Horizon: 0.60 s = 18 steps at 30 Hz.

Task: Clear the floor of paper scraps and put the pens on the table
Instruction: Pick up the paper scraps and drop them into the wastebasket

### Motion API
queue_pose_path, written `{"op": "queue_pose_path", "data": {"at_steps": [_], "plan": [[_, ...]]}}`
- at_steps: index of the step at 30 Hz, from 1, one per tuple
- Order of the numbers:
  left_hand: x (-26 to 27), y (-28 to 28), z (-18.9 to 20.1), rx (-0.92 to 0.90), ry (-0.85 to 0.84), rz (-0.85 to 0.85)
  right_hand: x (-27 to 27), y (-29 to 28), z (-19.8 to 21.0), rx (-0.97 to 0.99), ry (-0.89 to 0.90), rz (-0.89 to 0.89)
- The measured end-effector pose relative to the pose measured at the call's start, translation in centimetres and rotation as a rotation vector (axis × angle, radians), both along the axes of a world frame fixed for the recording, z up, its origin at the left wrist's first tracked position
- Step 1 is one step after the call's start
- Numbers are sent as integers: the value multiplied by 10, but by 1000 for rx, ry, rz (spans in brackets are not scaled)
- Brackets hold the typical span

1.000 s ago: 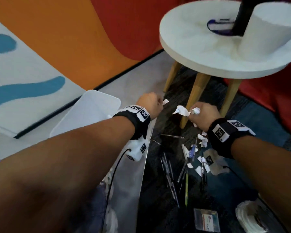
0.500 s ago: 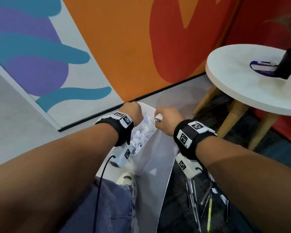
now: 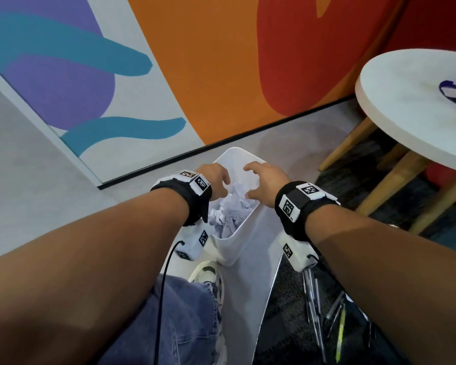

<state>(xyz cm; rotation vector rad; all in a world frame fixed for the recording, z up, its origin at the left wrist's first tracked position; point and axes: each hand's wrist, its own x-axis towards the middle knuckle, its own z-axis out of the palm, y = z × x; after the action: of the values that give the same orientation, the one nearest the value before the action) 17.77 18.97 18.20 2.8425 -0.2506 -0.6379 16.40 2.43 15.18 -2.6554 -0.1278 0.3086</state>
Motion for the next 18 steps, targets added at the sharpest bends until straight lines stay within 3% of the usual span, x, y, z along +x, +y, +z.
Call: {"op": "queue_pose_path", "data": {"at_steps": [6,11,14,18], "plan": [[3,5,2,32,-95,-68,-5,-1,-1,-4,-21,29],[-4,-5,3,-20,-77,-77,-18,-16,5,140,-142,10],[-21,-35,10,-169,-73,-134,-40,-41,5,265,-226,-77],[-54,-103,12,-284,-116,-336,-79,-103,-7,232,-193,-241]]}}
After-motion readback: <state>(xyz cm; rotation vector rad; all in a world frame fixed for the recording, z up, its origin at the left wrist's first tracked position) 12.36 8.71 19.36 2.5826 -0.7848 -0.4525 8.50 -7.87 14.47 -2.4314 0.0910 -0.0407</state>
